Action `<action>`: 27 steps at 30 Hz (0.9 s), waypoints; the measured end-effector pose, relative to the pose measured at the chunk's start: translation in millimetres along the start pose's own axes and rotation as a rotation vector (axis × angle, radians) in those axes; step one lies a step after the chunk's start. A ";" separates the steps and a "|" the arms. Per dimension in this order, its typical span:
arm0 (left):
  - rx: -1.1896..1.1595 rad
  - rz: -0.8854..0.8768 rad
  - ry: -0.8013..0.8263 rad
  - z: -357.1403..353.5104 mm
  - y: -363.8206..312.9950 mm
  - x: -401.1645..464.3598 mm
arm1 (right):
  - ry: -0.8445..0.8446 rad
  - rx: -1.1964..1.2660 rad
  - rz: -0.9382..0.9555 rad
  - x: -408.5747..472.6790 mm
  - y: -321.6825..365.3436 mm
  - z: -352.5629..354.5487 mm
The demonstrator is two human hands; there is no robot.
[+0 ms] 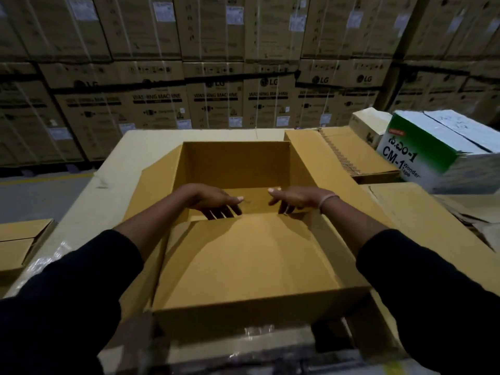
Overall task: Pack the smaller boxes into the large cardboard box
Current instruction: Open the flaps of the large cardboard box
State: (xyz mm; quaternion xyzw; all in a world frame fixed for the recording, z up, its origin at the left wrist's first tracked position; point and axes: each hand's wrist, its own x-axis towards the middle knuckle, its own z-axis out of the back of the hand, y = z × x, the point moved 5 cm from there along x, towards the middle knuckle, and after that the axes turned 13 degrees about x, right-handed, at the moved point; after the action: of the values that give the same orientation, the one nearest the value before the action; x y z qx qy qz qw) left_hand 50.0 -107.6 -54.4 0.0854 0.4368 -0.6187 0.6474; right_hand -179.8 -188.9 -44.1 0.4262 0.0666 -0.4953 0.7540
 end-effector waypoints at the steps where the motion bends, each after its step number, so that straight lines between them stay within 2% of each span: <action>1: -0.001 0.009 0.005 -6.1 -1.1 -12.6 | 0.032 0.007 -0.048 -11.6 4.3 -4.7; 3: 0.043 0.023 -0.041 -13.6 -5.8 -36.9 | 0.010 0.006 -0.110 -35.2 12.1 -5.1; 5: 0.136 0.010 -0.166 -9.4 -16.1 -60.8 | -0.050 0.020 -0.132 -58.1 22.1 1.3; 8: 0.228 -0.031 -0.320 5.7 -40.3 -101.8 | -0.169 0.036 -0.092 -96.5 43.3 19.7; 13: 0.269 -0.102 -0.413 16.9 -84.8 -179.4 | -0.257 0.067 0.020 -158.1 71.3 51.1; 16: 0.286 -0.105 -0.404 9.5 -109.3 -222.4 | -0.241 0.025 0.011 -192.1 76.4 60.5; 18: 0.269 -0.102 -0.369 -0.2 -122.9 -250.7 | -0.147 0.016 -0.040 -214.1 76.1 57.4; 22: 0.141 -0.130 -0.114 -34.4 -141.9 -292.5 | 0.120 0.023 -0.117 -251.0 66.1 37.1; 24: 0.148 -0.122 -0.033 -55.9 -148.2 -296.6 | 0.209 -0.002 -0.127 -259.8 54.4 22.6; 27: 0.185 -0.045 -0.033 -91.8 -147.5 -272.1 | 0.225 -0.076 -0.134 -259.5 28.8 -6.5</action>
State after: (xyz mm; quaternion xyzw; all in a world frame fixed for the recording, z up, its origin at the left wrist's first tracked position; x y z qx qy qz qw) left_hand -81.3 117.5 136.2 0.1246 0.3691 -0.6722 0.6296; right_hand -284.4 -1.0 104.0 0.4447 0.1977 -0.4909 0.7227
